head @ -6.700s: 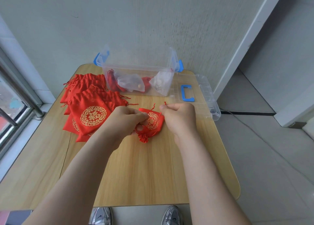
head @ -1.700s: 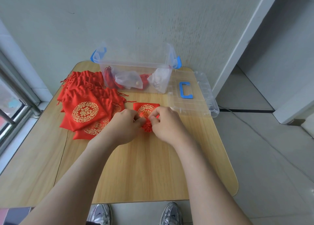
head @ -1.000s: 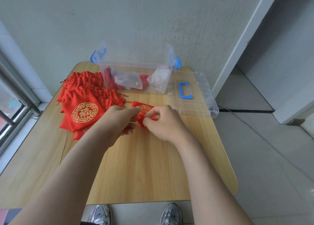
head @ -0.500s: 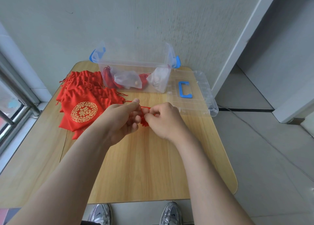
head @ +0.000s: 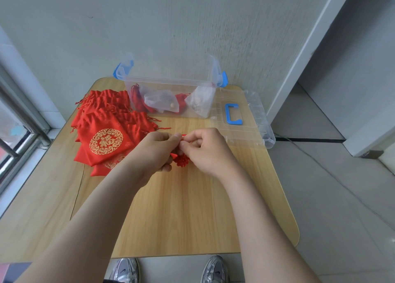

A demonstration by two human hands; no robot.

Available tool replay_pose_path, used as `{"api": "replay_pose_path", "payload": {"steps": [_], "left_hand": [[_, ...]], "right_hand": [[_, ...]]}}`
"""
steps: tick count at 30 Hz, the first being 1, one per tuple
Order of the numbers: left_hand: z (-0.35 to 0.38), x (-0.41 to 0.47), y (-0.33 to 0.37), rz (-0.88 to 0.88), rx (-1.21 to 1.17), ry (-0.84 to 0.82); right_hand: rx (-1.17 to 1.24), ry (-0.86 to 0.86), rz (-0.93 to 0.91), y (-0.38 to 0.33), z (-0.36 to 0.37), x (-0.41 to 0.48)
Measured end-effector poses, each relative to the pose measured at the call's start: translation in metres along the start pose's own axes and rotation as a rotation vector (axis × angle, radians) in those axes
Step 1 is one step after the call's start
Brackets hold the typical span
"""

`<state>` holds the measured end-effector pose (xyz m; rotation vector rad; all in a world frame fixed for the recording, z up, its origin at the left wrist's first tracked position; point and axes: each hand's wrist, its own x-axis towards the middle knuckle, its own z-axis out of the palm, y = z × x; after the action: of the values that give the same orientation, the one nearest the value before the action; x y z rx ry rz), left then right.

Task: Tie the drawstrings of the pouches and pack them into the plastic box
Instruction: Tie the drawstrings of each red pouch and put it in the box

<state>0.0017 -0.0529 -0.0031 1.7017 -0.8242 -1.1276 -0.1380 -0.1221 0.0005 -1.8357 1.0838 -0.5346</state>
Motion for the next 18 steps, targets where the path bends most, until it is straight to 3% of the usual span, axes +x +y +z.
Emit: {"api": "replay_pose_path", "payload": {"steps": [9, 18], "left_hand": [[0.002, -0.005, 0.004, 0.088, -0.062, -0.054], [-0.006, -0.008, 0.003, 0.062, -0.021, -0.117]], "right_hand": [[0.208, 0.002, 0.118, -0.008, -0.008, -0.001], [0.133, 0.042, 0.134, -0.009, -0.004, -0.004]]}}
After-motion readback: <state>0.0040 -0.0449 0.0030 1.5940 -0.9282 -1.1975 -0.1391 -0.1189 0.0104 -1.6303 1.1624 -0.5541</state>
